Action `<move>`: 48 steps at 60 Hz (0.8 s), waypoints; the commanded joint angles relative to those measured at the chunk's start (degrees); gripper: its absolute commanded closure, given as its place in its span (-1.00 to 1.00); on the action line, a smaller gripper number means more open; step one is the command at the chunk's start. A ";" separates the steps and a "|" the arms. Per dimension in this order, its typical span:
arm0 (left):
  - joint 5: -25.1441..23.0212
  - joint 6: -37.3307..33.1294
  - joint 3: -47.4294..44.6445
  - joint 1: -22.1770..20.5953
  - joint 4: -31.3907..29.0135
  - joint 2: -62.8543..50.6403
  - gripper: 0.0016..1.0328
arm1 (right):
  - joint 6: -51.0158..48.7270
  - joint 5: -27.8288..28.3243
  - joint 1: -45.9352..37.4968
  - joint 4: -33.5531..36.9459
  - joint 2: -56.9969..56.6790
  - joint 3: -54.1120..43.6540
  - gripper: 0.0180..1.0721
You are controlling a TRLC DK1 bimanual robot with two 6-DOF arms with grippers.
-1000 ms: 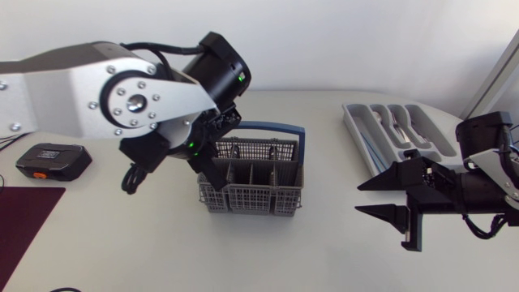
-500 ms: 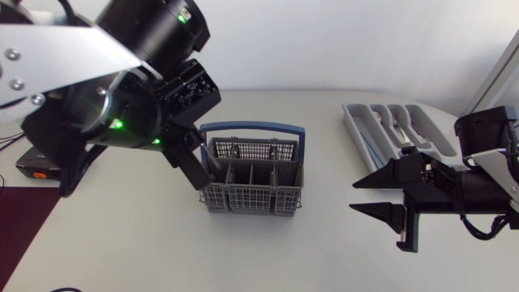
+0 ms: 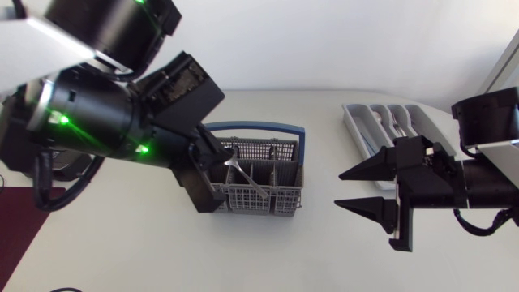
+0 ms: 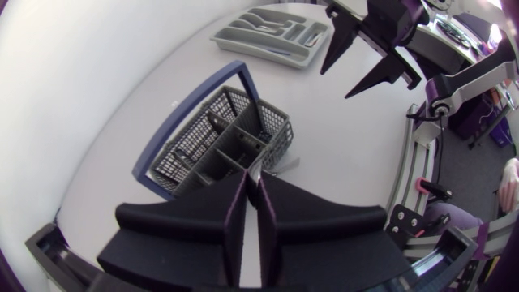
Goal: Unload the cutlery basket into the drawer organizer.
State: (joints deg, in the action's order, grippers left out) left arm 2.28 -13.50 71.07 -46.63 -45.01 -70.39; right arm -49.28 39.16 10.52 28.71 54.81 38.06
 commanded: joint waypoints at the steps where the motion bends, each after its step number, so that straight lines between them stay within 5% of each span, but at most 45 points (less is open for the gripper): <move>1: -2.90 1.72 -2.43 0.31 1.51 -2.82 0.94 | 3.75 0.31 2.13 1.09 1.00 2.63 -0.27; 14: -10.63 2.95 -2.60 0.93 5.73 -7.13 0.94 | 7.62 1.27 8.02 1.35 3.90 5.09 -0.27; 33: -13.89 3.48 -2.60 -0.48 9.15 -9.06 0.94 | 13.24 1.36 14.17 -0.76 10.23 7.55 -0.25; 48: -13.97 3.65 -2.78 -1.09 9.59 -9.24 0.94 | 16.49 2.42 16.81 -2.43 13.92 10.54 0.17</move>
State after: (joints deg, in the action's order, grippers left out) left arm -10.94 -10.72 69.67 -47.13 -35.86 -78.72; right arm -35.24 40.73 26.39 26.72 67.31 46.76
